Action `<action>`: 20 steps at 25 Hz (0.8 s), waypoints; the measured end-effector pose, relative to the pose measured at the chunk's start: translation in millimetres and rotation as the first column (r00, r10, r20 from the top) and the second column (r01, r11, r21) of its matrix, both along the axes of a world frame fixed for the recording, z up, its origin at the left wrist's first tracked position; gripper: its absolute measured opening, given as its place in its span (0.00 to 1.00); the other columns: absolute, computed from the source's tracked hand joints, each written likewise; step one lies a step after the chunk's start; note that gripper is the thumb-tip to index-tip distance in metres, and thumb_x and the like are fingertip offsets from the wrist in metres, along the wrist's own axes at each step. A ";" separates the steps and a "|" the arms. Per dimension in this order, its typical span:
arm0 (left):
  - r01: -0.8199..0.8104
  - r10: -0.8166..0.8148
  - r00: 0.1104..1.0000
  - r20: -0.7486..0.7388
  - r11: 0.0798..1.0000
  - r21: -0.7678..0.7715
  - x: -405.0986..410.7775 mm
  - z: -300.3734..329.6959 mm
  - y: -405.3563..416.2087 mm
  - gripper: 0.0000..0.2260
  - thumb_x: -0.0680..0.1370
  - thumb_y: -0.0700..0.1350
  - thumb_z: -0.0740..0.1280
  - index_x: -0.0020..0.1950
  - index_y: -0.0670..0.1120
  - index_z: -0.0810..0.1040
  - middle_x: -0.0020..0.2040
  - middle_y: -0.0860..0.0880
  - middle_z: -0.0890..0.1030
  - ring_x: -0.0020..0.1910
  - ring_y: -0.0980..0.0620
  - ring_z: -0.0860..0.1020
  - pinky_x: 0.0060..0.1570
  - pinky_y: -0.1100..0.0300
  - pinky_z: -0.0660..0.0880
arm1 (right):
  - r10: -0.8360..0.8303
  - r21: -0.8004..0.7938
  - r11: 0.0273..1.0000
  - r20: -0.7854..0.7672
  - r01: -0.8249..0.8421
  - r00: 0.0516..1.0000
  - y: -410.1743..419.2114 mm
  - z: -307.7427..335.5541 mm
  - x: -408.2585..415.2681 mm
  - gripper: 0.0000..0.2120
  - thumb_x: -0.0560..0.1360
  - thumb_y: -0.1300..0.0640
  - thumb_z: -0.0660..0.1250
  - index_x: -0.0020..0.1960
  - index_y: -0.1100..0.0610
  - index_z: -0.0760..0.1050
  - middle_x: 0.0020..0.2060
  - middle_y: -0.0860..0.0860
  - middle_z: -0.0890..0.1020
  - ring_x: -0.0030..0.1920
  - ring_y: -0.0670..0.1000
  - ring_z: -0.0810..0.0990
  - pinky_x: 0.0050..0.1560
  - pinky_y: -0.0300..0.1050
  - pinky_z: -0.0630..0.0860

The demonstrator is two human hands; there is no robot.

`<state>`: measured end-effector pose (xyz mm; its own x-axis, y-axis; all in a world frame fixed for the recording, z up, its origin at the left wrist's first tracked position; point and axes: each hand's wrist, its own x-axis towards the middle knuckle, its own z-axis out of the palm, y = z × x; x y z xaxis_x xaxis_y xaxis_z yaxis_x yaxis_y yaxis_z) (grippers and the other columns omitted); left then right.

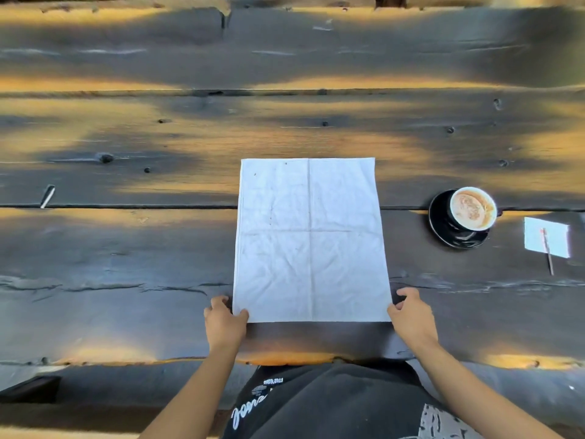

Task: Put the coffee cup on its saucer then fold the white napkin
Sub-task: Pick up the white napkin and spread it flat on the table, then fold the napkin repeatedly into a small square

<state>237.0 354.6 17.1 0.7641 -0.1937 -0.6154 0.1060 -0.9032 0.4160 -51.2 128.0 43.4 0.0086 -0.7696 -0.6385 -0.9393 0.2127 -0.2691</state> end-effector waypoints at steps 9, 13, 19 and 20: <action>-0.243 0.238 0.966 -0.101 0.969 -0.045 -7.2 25.7 -5.6 0.07 0.78 0.42 0.65 0.42 0.40 0.76 0.31 0.45 0.83 0.36 0.41 0.80 0.40 0.50 0.77 | -0.105 0.095 0.991 0.167 0.090 0.980 -8.2 25.3 5.3 0.02 0.75 0.59 0.65 0.44 0.54 0.74 0.37 0.51 0.81 0.32 0.51 0.82 0.31 0.41 0.70; -0.377 0.329 0.923 -0.197 0.876 -0.300 3.2 46.4 -7.8 0.13 0.78 0.34 0.62 0.59 0.48 0.75 0.36 0.41 0.85 0.36 0.42 0.83 0.45 0.47 0.82 | -0.284 0.165 0.958 0.447 0.234 0.848 -14.2 42.8 5.5 0.11 0.78 0.66 0.61 0.49 0.56 0.80 0.38 0.56 0.81 0.30 0.55 0.82 0.36 0.45 0.73; -0.386 0.218 0.907 -0.359 0.771 -0.507 36.3 67.2 -14.8 0.12 0.79 0.28 0.60 0.58 0.37 0.79 0.51 0.43 0.87 0.51 0.45 0.86 0.48 0.52 0.82 | -0.348 0.318 0.932 0.645 0.176 0.680 -38.9 54.2 3.9 0.18 0.76 0.76 0.60 0.58 0.61 0.80 0.49 0.55 0.88 0.52 0.52 0.87 0.54 0.45 0.81; -0.350 0.185 0.920 -0.345 0.783 -0.514 43.2 67.9 -17.7 0.11 0.79 0.28 0.62 0.58 0.36 0.78 0.52 0.44 0.87 0.52 0.46 0.86 0.49 0.54 0.83 | -0.327 0.287 0.942 0.651 0.177 0.686 -44.3 54.5 7.0 0.14 0.78 0.73 0.64 0.57 0.60 0.81 0.49 0.54 0.88 0.52 0.52 0.87 0.53 0.45 0.81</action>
